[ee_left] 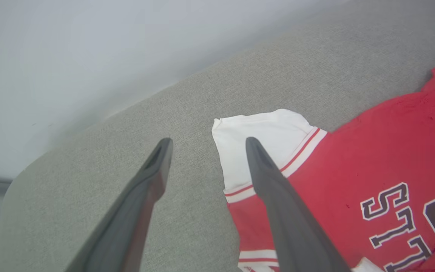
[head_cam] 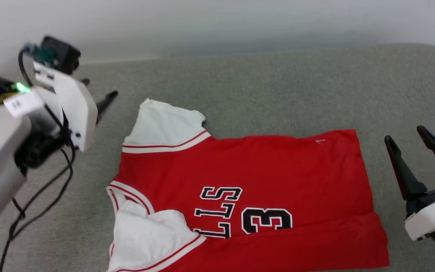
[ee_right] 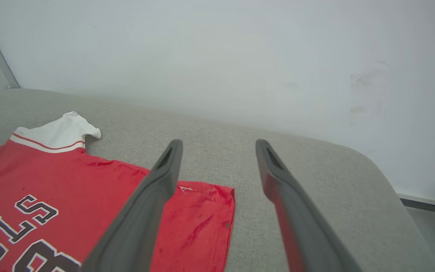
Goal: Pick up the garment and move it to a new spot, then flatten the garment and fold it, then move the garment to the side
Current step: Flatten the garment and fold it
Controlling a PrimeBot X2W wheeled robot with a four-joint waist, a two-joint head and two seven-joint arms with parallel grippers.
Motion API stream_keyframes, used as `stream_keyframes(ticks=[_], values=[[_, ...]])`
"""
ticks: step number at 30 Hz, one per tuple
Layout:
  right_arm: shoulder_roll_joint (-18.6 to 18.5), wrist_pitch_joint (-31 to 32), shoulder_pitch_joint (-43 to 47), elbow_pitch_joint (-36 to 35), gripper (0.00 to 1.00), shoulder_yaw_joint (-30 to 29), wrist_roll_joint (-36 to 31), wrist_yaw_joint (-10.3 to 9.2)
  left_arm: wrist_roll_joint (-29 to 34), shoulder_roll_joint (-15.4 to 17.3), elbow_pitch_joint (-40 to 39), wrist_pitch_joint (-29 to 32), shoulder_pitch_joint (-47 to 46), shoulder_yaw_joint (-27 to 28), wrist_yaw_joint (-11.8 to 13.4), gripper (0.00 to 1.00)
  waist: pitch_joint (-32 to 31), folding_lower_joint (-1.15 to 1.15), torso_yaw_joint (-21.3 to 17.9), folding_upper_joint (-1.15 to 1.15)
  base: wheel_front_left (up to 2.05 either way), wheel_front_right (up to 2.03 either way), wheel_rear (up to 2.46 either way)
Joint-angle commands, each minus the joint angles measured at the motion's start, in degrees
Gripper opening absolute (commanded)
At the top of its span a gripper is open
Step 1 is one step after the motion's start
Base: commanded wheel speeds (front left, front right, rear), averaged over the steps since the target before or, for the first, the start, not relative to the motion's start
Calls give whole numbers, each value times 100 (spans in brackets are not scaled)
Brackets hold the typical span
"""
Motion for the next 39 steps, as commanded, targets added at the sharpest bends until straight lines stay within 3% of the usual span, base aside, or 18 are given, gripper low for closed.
stream_keyframes(ticks=[1, 5, 6, 12, 20, 25, 26, 27, 28, 33, 39], values=[[83, 2, 61, -74, 100, -23, -49, -3, -21, -19, 45, 86, -133, 12, -27, 100, 247, 0, -197, 0, 0, 0, 0], [409, 62, 193, -450, 100, -162, -268, -3, -128, -237, 481, 783, -712, -49, -250, 100, 615, 0, -395, 0, 0, 0, 0], [554, 109, 172, -656, 100, -185, -365, -3, -222, -310, 766, 1409, -1151, -90, -353, 100, 937, 0, -564, 0, 0, 0, 0], [699, 108, -48, -824, 100, -126, -448, -3, -364, -478, 1387, 2370, -1722, -202, -432, 100, 1487, 0, -866, 0, 0, 0, 0], [808, -65, -257, -720, 100, -50, -470, -2, -304, -602, 2073, 2829, -1809, -378, -345, 100, 1956, 0, -1081, 0, 0, 0, 0], [811, -130, -324, -613, 100, -10, -470, -3, -363, -672, 2362, 2827, -1440, -536, -487, 100, 1983, 0, -1097, 0, 0, 0, 0], [799, -123, -339, -593, 100, -16, -464, -2, -369, -695, 2381, 2808, -1366, -562, -535, 53, 1965, 0, -1083, 0, 0, 0, 0], [775, -113, -354, -572, 100, -23, -454, -3, -362, -714, 2403, 2778, -1318, -597, -576, 13, 1937, 0, -1063, 0, 0, 0, 0], [720, -95, -377, -557, 100, -25, -451, -3, -368, -723, 2420, 2744, -1286, -612, -611, 0, 1903, 0, -1041, 0, 0, 0, 0], [408, 13, -628, -560, 100, -75, -439, -3, -272, -813, 2421, 2280, -1447, -570, -735, 0, 1618, 0, -868, 0, 0, 0, 0], [-313, 670, -1314, -479, 100, 32, -144, -2, -140, -993, 2159, 1668, -1518, -689, -846, 0, 1221, 0, -549, 0, 0, 0, 0]])
